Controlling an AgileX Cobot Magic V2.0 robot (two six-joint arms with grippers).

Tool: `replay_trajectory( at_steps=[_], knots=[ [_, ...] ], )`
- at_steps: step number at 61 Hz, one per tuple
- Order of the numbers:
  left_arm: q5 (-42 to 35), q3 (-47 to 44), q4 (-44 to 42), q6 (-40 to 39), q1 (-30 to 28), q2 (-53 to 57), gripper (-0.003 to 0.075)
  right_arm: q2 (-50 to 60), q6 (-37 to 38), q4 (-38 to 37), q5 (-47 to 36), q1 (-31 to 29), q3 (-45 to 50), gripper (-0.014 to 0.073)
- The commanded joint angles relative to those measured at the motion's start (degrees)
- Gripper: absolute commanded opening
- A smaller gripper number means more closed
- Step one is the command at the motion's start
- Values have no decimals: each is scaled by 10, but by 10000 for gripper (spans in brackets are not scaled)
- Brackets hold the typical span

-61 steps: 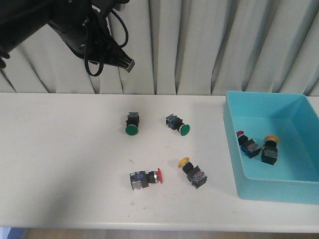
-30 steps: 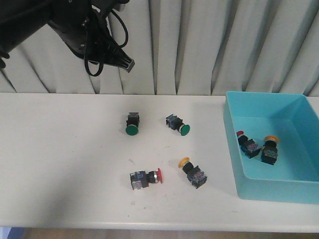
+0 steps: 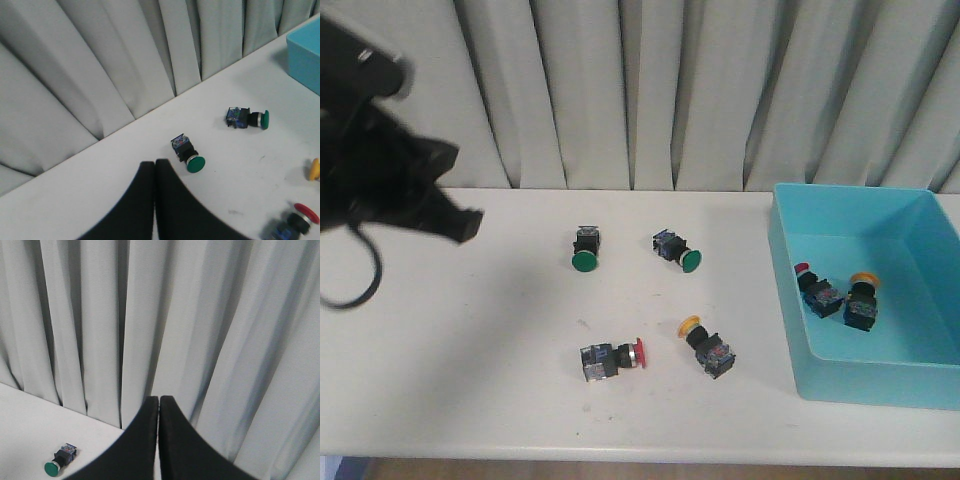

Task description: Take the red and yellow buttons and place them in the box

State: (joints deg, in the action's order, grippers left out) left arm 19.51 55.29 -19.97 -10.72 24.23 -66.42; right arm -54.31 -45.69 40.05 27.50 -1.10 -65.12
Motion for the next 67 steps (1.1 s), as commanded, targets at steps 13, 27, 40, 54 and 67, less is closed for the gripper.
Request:
replay_trajectory(
  at_steps=[13, 27, 40, 54, 67],
  knots=[
    [-168, -350, -8, -72, -102, 295, -6, 7, -5, 12, -36, 1, -16, -8],
    [-214, -532, -5, -72, -174, 506, -6, 7, -5, 12, -36, 1, -16, -8],
    [-204, -596, 26, -72, -212, 615, -6, 7, -5, 12, -36, 1, -16, -8],
    [-187, -597, 23, -67, -224, 683, -6, 7, -5, 12, -36, 1, -16, -8],
    [-195, -597, 60, -67, -223, 681, -6, 7, -5, 12, -36, 1, -16, -8]
  ],
)
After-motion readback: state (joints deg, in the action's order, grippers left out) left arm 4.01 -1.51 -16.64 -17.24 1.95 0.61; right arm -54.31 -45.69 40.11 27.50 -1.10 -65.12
